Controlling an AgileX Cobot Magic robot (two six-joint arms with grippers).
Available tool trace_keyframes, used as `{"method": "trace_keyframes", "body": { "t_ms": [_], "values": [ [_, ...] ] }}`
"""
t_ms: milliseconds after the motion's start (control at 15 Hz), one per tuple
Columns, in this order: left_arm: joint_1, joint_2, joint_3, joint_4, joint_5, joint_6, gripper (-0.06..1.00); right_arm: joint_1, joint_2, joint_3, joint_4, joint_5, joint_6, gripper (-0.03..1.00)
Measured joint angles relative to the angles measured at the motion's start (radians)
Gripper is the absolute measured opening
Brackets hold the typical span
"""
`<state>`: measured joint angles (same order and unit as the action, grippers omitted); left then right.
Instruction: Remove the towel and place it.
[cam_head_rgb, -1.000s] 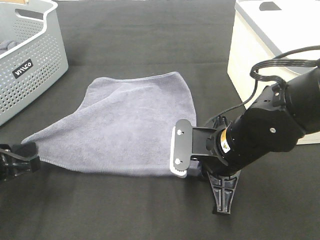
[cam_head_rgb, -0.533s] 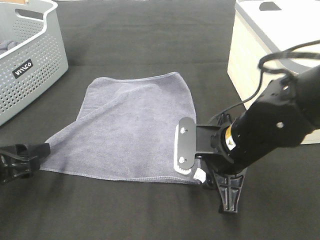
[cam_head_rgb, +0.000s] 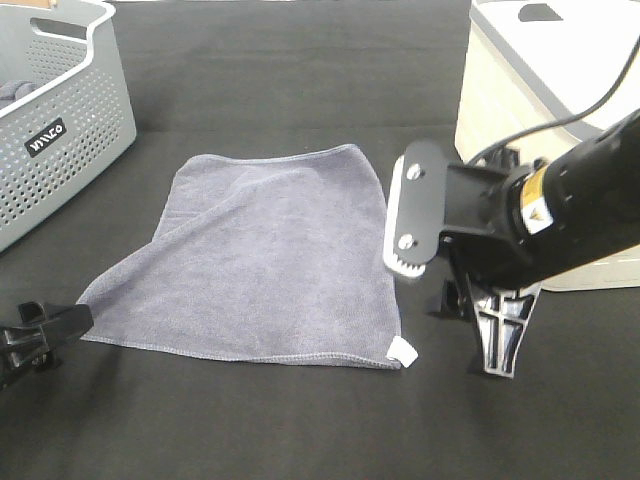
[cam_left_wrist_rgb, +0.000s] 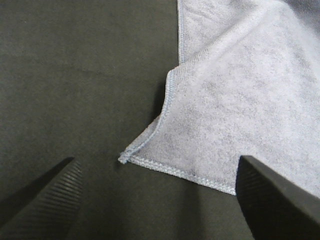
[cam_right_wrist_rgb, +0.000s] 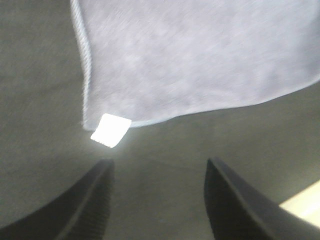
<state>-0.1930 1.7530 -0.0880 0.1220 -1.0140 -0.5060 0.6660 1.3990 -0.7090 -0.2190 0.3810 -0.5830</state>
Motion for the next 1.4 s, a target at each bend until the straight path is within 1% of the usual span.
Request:
{"method": "trace_keyframes", "body": {
  "t_ms": [133, 200, 267, 333, 467, 533, 600, 733, 800, 933, 1000, 1067, 1133, 1200, 1267, 1333, 1400],
  "values": [
    [0.0, 0.0, 0.0, 0.0, -0.033, 0.0, 0.78, 0.0, -0.047, 0.0, 0.0, 0.0, 0.004, 0.55],
    [0.0, 0.0, 0.0, -0.001, -0.074, 0.0, 0.78, 0.0, -0.062, 0.0, 0.0, 0.0, 0.013, 0.55],
    [0.0, 0.0, -0.003, -0.006, -0.109, 0.001, 0.77, 0.0, -0.069, 0.0, 0.0, 0.0, 0.033, 0.55],
    [0.0, 0.001, -0.018, -0.011, -0.118, 0.006, 0.77, 0.0, -0.07, 0.0, -0.001, 0.0, 0.052, 0.55],
    [0.0, 0.003, -0.094, -0.003, -0.1, 0.021, 0.77, 0.0, -0.07, 0.0, 0.0, 0.0, 0.056, 0.55],
    [0.0, 0.005, -0.147, 0.014, -0.06, 0.023, 0.77, 0.0, -0.07, 0.0, 0.0, 0.0, 0.058, 0.55],
    [0.0, 0.006, -0.219, 0.042, 0.012, 0.023, 0.77, 0.0, -0.07, 0.0, 0.0, 0.0, 0.059, 0.55],
    [0.0, 0.005, -0.405, 0.141, 0.233, 0.023, 0.77, 0.0, -0.07, 0.0, -0.002, 0.0, 0.059, 0.55],
    [0.0, 0.005, -0.51, 0.203, 0.369, 0.006, 0.77, 0.0, -0.07, 0.0, -0.003, 0.0, 0.062, 0.55],
    [0.0, 0.006, -0.747, 0.364, 0.666, -0.065, 0.77, 0.0, -0.07, 0.0, -0.004, -0.012, 0.096, 0.55],
    [0.0, 0.006, -0.856, 0.435, 0.798, -0.11, 0.77, 0.0, -0.07, 0.0, -0.004, -0.034, 0.124, 0.55],
    [0.0, 0.006, -0.968, 0.488, 0.934, -0.14, 0.77, 0.0, -0.07, 0.0, -0.004, -0.076, 0.166, 0.55],
    [0.0, 0.006, -1.074, 0.508, 1.045, -0.144, 0.77, 0.0, -0.07, 0.0, -0.005, -0.125, 0.218, 0.55],
    [0.0, 0.007, -1.162, 0.508, 1.163, -0.123, 0.76, 0.0, -0.069, -0.006, -0.011, -0.164, 0.28, 0.55],
    [0.0, 0.007, -1.246, 0.489, 1.263, -0.068, 0.76, -0.002, -0.065, -0.028, -0.027, -0.181, 0.349, 0.55],
    [0.0, 0.007, -1.338, 0.43, 1.357, 0.026, 0.76, -0.015, -0.054, -0.069, -0.04, -0.19, 0.44, 0.55],
    [0.0, 0.007, -1.418, 0.357, 1.454, 0.139, 0.76, -0.047, -0.037, -0.118, -0.046, -0.192, 0.521, 0.55]
  ]
}}
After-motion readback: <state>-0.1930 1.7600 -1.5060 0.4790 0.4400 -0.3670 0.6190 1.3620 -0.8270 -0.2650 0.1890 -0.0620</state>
